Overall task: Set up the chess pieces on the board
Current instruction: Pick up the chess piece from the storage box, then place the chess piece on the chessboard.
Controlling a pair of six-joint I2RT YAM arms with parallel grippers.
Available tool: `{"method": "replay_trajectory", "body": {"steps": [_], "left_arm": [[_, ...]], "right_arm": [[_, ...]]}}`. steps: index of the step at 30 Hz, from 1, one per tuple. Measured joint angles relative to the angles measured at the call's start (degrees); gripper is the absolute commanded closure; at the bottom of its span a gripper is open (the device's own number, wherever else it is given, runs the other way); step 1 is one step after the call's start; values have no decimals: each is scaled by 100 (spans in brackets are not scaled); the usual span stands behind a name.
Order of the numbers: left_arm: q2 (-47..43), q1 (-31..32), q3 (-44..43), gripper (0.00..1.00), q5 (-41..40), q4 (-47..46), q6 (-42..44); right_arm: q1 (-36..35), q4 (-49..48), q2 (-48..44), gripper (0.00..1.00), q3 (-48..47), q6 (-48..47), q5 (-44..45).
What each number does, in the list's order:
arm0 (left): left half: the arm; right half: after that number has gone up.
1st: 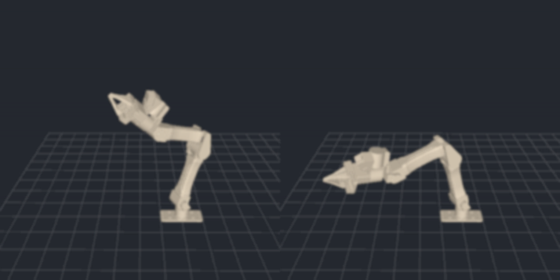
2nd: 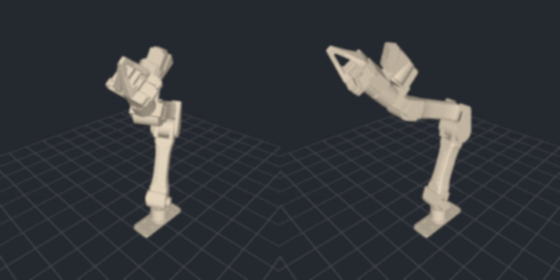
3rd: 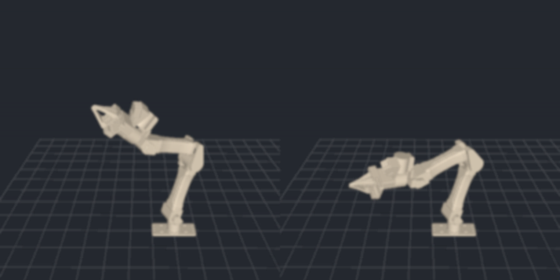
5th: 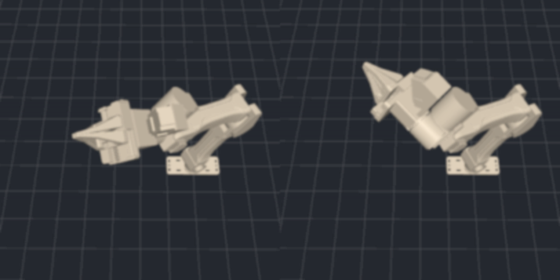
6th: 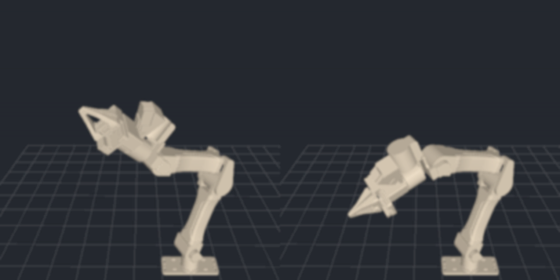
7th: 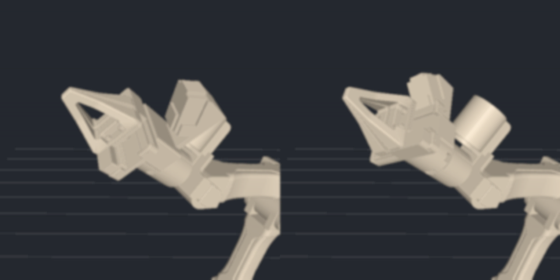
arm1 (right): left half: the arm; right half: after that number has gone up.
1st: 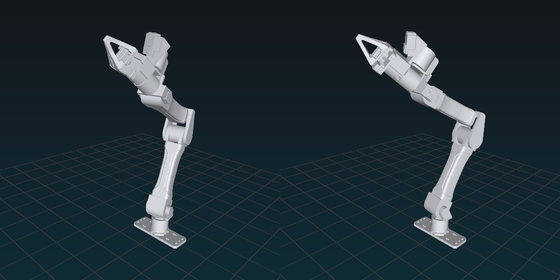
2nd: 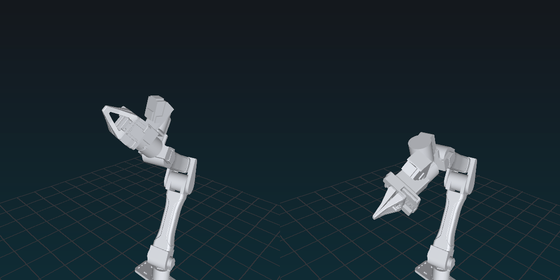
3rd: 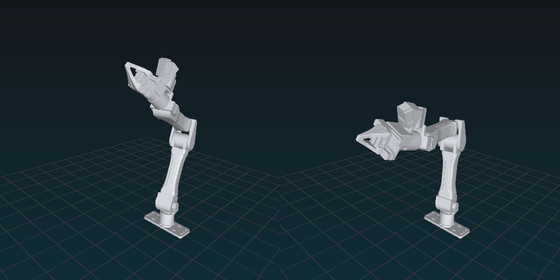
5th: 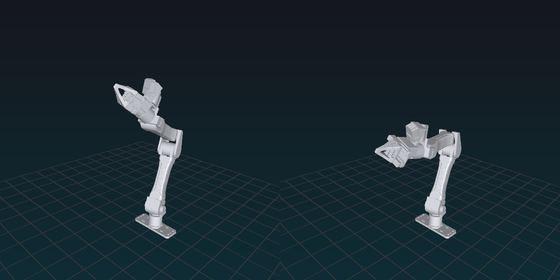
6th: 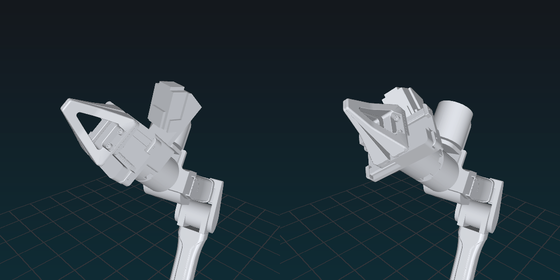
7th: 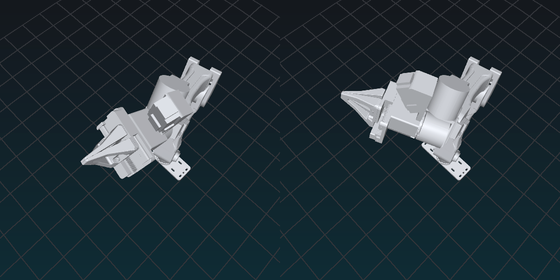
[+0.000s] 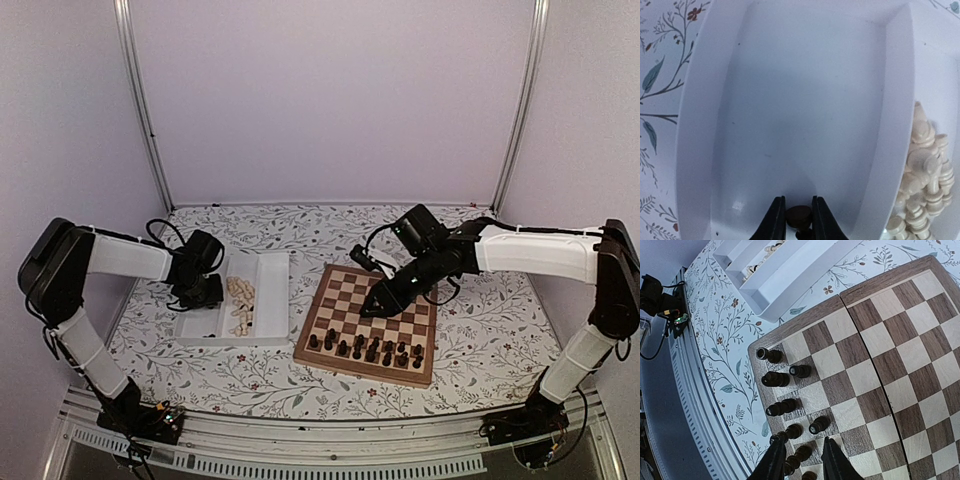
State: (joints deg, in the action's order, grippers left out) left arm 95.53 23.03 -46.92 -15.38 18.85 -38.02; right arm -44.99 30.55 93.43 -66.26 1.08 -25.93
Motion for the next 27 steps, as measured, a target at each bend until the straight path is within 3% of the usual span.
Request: {"method": "replay_trajectory", "body": {"steps": [10, 15, 20, 27], "left_arm": [[20, -85, -267, 86, 396, 232, 136], [-1263, 173, -280, 88, 557, 492, -94], [-2361, 903, -291, 88, 621, -264, -730], [-2070, 1711, -297, 89, 828, -1456, -1620]], "right_arm": [[0, -37, 28, 72, 2, -2, -15], [0, -310, -44, 66, 17, 7, -2], [0, -999, -433, 61, 157, 120, 83], [-116, -2481, -638, 56, 205, 601, 179]]}}
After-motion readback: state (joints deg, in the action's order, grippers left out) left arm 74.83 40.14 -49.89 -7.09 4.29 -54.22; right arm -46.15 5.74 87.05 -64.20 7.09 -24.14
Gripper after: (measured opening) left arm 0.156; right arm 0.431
